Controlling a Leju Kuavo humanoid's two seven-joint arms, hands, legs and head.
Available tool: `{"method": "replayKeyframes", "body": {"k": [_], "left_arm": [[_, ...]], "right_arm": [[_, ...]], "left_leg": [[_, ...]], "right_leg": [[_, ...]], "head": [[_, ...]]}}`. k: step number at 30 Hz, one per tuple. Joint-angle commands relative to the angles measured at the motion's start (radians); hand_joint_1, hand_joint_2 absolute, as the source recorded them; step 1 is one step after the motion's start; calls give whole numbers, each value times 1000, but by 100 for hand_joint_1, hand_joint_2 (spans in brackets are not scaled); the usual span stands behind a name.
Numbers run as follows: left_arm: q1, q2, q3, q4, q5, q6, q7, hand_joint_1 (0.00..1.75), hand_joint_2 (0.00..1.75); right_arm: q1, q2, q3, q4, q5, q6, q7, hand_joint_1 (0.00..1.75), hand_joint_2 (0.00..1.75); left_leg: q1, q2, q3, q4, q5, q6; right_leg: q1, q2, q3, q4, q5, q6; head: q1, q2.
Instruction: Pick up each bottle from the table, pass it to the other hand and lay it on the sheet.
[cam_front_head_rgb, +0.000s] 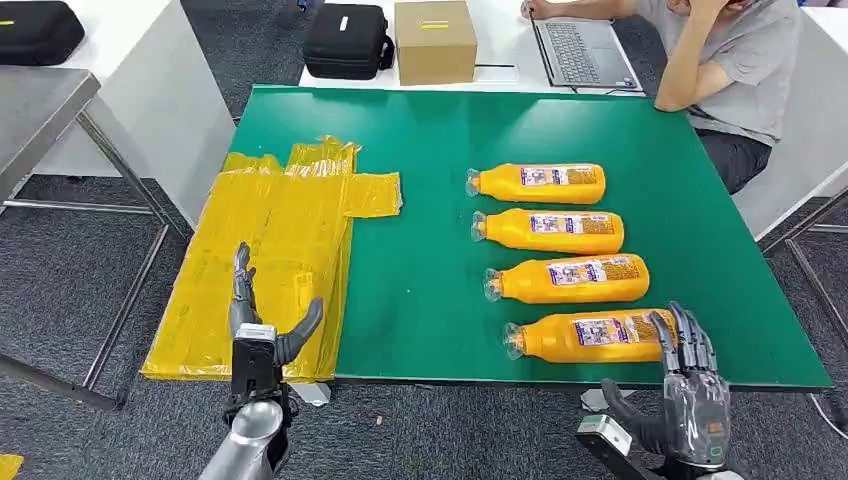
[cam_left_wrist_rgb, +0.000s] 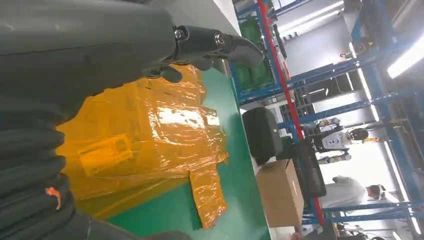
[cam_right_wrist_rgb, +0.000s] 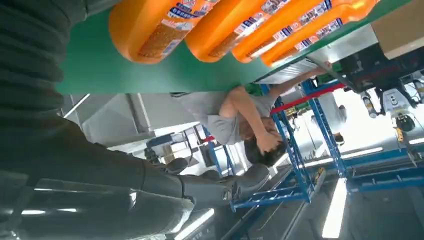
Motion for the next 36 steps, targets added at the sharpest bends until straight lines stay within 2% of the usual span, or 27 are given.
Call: {"method": "replayKeyframes", "body": {"k": [1, 2, 12, 13, 15, 17, 20, 21, 22, 24, 25, 26, 27, 29, 30, 33, 36], "left_arm": [[-28, 14, -22, 70, -9, -8, 3, 0, 175], [-28, 14, -22, 70, -9, -8, 3, 0, 175], [-35, 14, -25, 82, -8, -18, 3, 0, 175], [-61, 4, -22, 124, 6, -52, 3, 0, 175], [-89, -9, -36, 152, -10, -51, 3, 0, 175], [-110, -25, -47, 173, -7, -70, 3, 0, 175], [-126, -41, -54, 203, -10, -77, 3, 0, 175], [-129, -43, -57, 210, -11, -79, 3, 0, 175], [-133, -43, -60, 216, -11, -81, 3, 0, 175], [-137, -43, -64, 223, -6, -81, 3, 0, 175], [-137, -42, -66, 224, -3, -80, 3, 0, 175], [-136, -41, -67, 224, -2, -80, 3, 0, 175], [-137, -41, -69, 227, 1, -82, 3, 0, 175], [-135, -40, -73, 226, 4, -84, 3, 0, 175], [-133, -39, -74, 225, 7, -84, 3, 0, 175], [-135, -35, -88, 234, 16, -96, 3, 0, 175], [-139, -35, -98, 235, 20, -101, 3, 0, 175]], "right_arm": [[-97, 52, -73, 186, 48, -4, -7, 0, 175], [-97, 52, -73, 186, 48, -4, -7, 0, 175], [-98, 50, -82, 194, 75, -13, -9, 0, 175], [-119, 48, -103, 230, 64, -7, -8, 0, 175], [-146, 37, -131, 280, 60, -13, -25, 0, 175], [-168, 28, -150, 314, 53, -10, -36, 0, 175], [-187, 27, -167, 345, 60, -2, -35, 0, 175], [-190, 28, -174, 353, 63, 1, -32, 0, 175], [-195, 27, -181, 366, 65, 5, -31, 0, 175], [-208, 25, -196, 406, 65, 4, -32, 0, 175], [-215, 23, -201, 423, 65, 4, -34, 0, 175], [-225, 21, -205, 449, 66, 4, -35, 0, 175], [-237, 17, -206, 474, 63, 6, -41, 0, 175], [-265, 12, -210, 527, 57, 0, -53, 0, 175], [-277, 8, -209, 557, 63, -12, -59, 0, 175], [-306, -13, -189, 640, 108, -68, -69, 0, 175], [-304, -15, -172, 656, 119, -83, -72, 0, 175]], "left_leg": [[0, 1, 5, -2, -1, -1], [0, 2, 9, -2, -3, -2], [0, 1, 5, -1, -1, -1], [0, 1, 8, -1, -3, -2], [0, 0, 9, -1, -3, -2], [0, -1, 3, -1, 0, -1], [0, -1, 7, -1, -1, -1], [0, -1, 9, -1, -2, -1], [0, -1, 6, -1, -1, 0], [-1, 0, 12, -1, -4, -1], [0, 0, 6, -1, -1, 0], [0, 0, 9, -1, -2, -1], [0, 0, 6, -1, -1, 0], [0, 1, 11, -2, -3, -1], [0, 1, 7, -1, -2, -1], [0, 2, 10, -2, -3, -1], [0, 1, 6, -1, -1, 0]], "right_leg": [[1, 0, 4, -2, -1, -1], [1, 0, 8, -2, -2, -1], [0, 0, 4, -1, -1, -1], [0, 0, 8, -1, -3, -1], [1, -1, 9, -1, -3, -1], [1, -1, 4, -1, -1, -1], [0, -2, 7, -1, -2, -1], [0, -2, 10, -1, -3, -1], [0, -2, 6, -2, -1, -1], [0, -1, 12, -1, -4, -2], [0, -1, 6, -1, -1, -1], [0, -1, 9, -2, -2, -1], [0, -1, 6, -2, -1, -1], [0, 0, 10, -2, -3, -1], [0, 0, 7, -2, -1, -1], [0, 1, 10, -2, -2, -1], [0, -1, 6, -2, -1, -1]], "head": [[0, 0], [0, 0], [0, 0], [0, 0], [0, 0], [0, 0], [0, 0], [0, 0], [0, 0], [0, 0], [0, 0], [0, 0], [0, 0], [0, 0], [-1, 0], [0, 0], [0, 0]]}}
